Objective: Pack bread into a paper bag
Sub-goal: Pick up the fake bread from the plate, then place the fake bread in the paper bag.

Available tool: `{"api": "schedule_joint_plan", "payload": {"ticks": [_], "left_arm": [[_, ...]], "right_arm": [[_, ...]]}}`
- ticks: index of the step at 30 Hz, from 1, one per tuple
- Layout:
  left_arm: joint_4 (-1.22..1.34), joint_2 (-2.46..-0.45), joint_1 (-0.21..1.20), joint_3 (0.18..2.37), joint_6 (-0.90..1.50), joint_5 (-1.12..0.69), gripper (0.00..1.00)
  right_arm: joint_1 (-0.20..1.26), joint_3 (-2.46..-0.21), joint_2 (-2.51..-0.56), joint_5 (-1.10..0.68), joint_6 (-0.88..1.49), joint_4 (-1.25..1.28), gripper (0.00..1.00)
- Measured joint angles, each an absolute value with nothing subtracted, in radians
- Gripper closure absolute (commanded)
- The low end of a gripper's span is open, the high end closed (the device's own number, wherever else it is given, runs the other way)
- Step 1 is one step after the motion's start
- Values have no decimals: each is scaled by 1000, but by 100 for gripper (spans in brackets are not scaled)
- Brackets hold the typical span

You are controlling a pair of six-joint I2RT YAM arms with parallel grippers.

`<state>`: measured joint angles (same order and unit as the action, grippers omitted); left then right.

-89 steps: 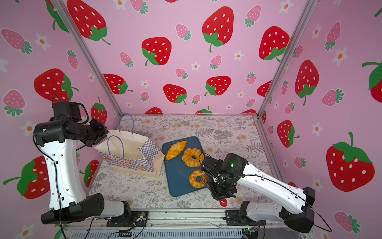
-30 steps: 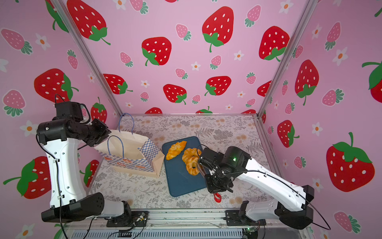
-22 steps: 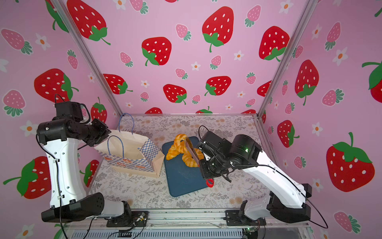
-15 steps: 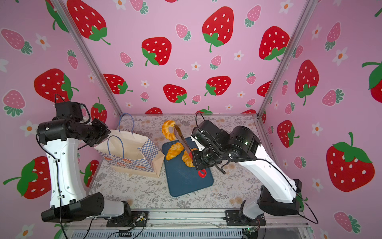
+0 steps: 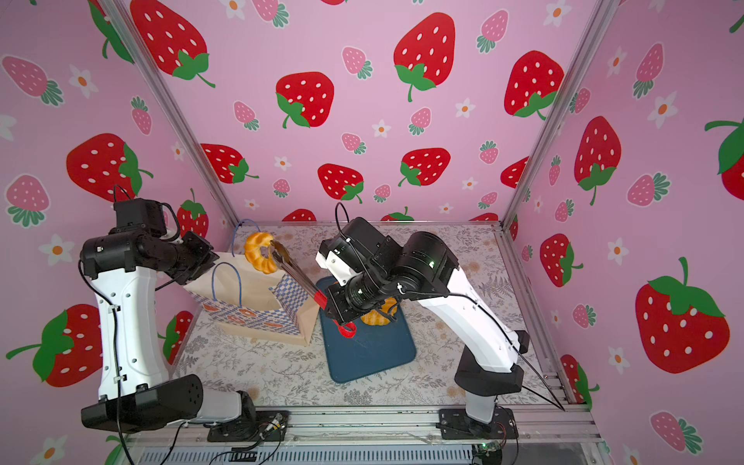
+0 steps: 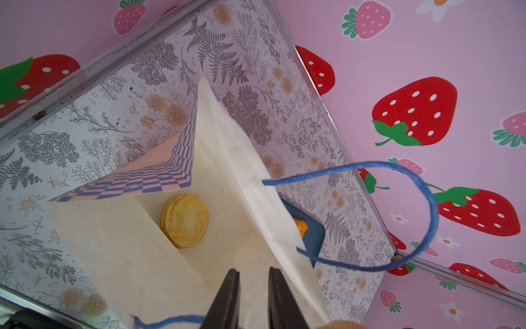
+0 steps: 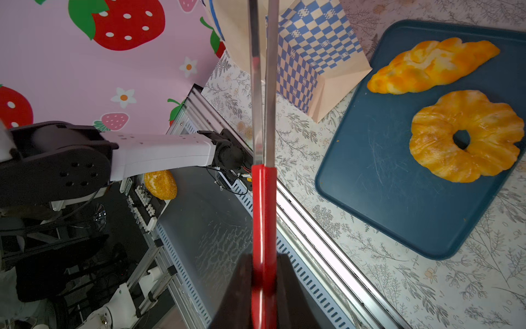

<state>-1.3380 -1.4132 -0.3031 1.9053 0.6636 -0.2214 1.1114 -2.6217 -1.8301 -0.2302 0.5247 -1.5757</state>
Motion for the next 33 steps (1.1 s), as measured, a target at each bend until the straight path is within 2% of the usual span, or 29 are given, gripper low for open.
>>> {"api": "schedule_joint_plan", "payload": {"ticks": [11, 18, 21, 27, 29, 32, 33], "left_arm": [[-1325, -1418, -303, 1904, 663, -224, 77], [-1320, -1407, -303, 1906, 663, -229, 75], [-1321, -1405, -303, 1918, 663, -230, 75], [-1322, -1404, -303, 1940, 663, -237, 75], [-1323, -1404, -303, 1942, 663, -237, 75], [-1327, -1404, -303, 1943, 663, -237, 75], [-1328, -1404, -303, 1943, 663, -237, 75]], "right_arm": [[1117, -2590, -1841, -274, 481, -1526, 100], [1117, -2569, -1937, -295, 446, -1486, 100], [1117, -2556, -1979, -307, 435, -1478, 86], [1117, -2546, -1999, -316, 415, -1465, 77], [1117, -2546, -1990, -313, 408, -1457, 71], [1117, -2546, -1978, -308, 395, -1445, 71], [1117, -2546, -1974, -305, 393, -1443, 76]]}}
